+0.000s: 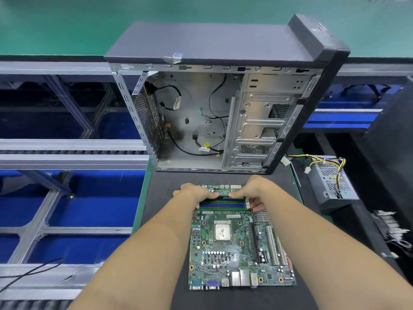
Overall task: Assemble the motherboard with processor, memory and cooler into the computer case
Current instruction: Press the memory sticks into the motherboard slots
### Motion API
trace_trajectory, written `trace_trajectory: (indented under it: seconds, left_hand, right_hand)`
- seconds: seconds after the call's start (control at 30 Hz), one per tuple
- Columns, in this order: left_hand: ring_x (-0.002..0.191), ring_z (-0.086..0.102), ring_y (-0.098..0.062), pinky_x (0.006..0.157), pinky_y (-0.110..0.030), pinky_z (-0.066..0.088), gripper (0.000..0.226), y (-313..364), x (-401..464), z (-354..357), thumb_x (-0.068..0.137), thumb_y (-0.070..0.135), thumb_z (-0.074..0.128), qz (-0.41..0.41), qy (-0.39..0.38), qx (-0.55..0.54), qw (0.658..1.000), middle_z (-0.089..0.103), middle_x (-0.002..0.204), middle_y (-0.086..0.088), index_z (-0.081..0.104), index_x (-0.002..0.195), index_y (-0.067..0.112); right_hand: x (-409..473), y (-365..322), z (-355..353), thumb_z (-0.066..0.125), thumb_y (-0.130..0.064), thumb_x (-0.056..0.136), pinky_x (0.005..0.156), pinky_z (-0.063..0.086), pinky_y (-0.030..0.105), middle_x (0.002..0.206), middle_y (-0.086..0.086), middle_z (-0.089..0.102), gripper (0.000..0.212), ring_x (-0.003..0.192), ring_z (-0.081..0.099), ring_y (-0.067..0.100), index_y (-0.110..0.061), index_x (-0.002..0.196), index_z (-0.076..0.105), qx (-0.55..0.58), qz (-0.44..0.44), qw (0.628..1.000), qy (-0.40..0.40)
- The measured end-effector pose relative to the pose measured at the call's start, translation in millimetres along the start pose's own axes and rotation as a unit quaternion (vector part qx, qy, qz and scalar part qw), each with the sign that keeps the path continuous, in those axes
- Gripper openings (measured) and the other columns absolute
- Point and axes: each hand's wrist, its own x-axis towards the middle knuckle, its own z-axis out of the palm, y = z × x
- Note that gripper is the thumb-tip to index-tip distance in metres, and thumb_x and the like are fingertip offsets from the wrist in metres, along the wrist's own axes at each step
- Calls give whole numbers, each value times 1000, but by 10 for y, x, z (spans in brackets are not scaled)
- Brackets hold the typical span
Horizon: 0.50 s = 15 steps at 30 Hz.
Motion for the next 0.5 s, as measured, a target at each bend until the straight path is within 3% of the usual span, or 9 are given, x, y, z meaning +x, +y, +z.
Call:
trace_trajectory:
  seconds: [0.13, 0.27, 0.37, 0.43, 0.47, 0.5]
  left_hand:
    - [138, 37, -29, 110, -42, 41, 113, 17, -26, 15, 66, 59, 85, 4, 1, 12, 1000, 41, 147, -10, 30, 149, 6]
    - [142, 30, -29, 114, -37, 34, 106, 69, -108, 26, 76, 63, 75, 13, 23, 88, 996, 31, 152, -15, 27, 151, 5]
    - [142, 31, -29, 114, -36, 33, 100, 89, -139, 21, 79, 63, 71, 18, 23, 106, 994, 30, 153, -16, 29, 150, 6]
    - [141, 32, -29, 113, -36, 34, 100, 87, -121, 18, 80, 64, 70, 18, 26, 114, 993, 30, 151, -15, 30, 150, 6]
    - [140, 32, -29, 113, -37, 34, 100, 86, -108, 21, 79, 64, 71, 16, 28, 115, 993, 31, 150, -15, 31, 150, 6]
    - [139, 33, -29, 112, -37, 35, 101, 80, -96, 27, 78, 64, 72, 11, 29, 113, 993, 32, 148, -14, 31, 150, 7]
  right_hand:
    - [0, -65, 25, 82, -63, 70, 94, 57, 47, 118, 20, 66, 96, 103, 69, 30, -1, 132, 45, -52, -7, 998, 20]
    - [40, -82, 41, 79, -64, 73, 100, 53, 41, 121, 15, 64, 88, 106, 66, 29, -1, 129, 52, -85, -14, 996, 28]
    - [99, -58, 17, 81, -52, 78, 93, 55, 36, 116, 19, 68, 81, 83, 70, 26, 3, 131, 54, -1, -8, 1000, 10]
    - [91, -39, 14, 76, -61, 79, 96, 56, 38, 121, 21, 67, 89, 101, 72, 29, 4, 133, 50, -24, 21, 999, -8]
    - [85, -39, 17, 74, -61, 80, 91, 59, 35, 120, 20, 68, 87, 102, 71, 29, 5, 132, 51, -26, 22, 999, -11]
    - [104, -46, 17, 77, -54, 81, 76, 61, 28, 115, 19, 68, 76, 92, 71, 27, 4, 125, 56, -8, 8, 1000, -9]
